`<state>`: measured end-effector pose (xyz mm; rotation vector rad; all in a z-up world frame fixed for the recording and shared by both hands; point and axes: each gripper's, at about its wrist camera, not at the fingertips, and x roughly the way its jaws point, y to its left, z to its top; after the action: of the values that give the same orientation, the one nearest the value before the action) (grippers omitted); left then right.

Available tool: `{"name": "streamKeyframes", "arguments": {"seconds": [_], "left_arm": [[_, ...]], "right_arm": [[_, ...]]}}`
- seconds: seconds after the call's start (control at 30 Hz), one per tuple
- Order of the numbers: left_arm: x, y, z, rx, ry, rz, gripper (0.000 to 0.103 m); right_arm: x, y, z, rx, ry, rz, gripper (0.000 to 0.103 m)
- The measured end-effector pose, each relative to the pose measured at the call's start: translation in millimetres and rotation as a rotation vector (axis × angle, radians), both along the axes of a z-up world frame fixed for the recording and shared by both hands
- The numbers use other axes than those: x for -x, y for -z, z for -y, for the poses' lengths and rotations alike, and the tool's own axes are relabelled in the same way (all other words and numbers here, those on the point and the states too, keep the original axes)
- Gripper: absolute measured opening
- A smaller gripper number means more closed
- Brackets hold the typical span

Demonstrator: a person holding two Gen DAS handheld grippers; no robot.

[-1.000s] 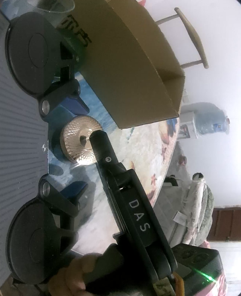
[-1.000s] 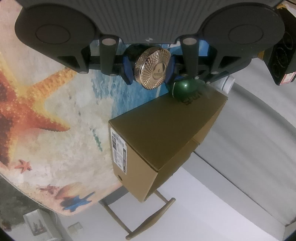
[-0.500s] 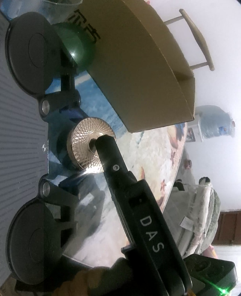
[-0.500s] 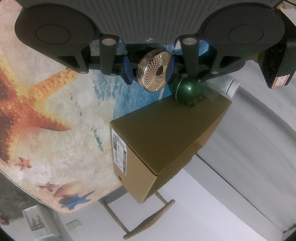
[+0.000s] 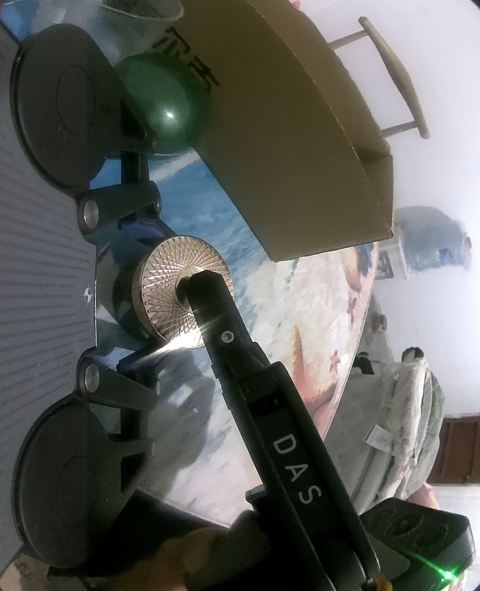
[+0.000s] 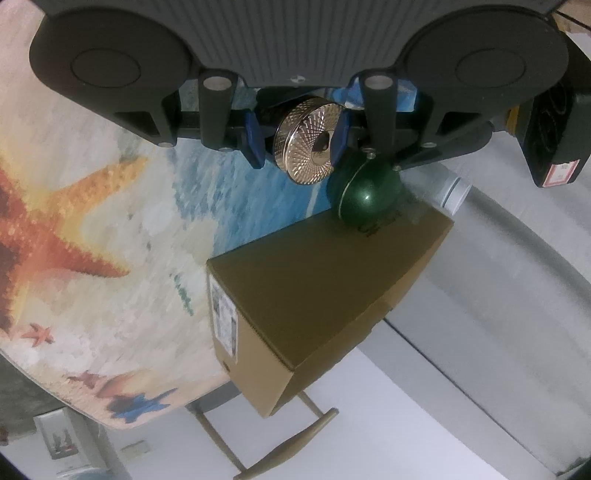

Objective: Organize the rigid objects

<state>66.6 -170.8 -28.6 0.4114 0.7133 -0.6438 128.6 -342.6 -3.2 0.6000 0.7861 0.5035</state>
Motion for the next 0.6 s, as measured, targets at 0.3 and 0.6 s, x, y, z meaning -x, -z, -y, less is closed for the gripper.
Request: {"name": "streamKeyframes", "arguments": {"seconds": [0.3, 0.6], "left_arm": [[-2.2, 2.2, -1.4, 0.011, -0.001, 0.001, 0.059], [-3.1, 3.9, -2.6, 0.03, 0.003, 0.001, 0.06]], "right_arm": [[1.6, 1.9, -2.9, -0.004, -0.008, -0.015, 0.044], [0.7, 6.9, -3.4, -0.033, -0.013, -0.053, 0.052]]}}
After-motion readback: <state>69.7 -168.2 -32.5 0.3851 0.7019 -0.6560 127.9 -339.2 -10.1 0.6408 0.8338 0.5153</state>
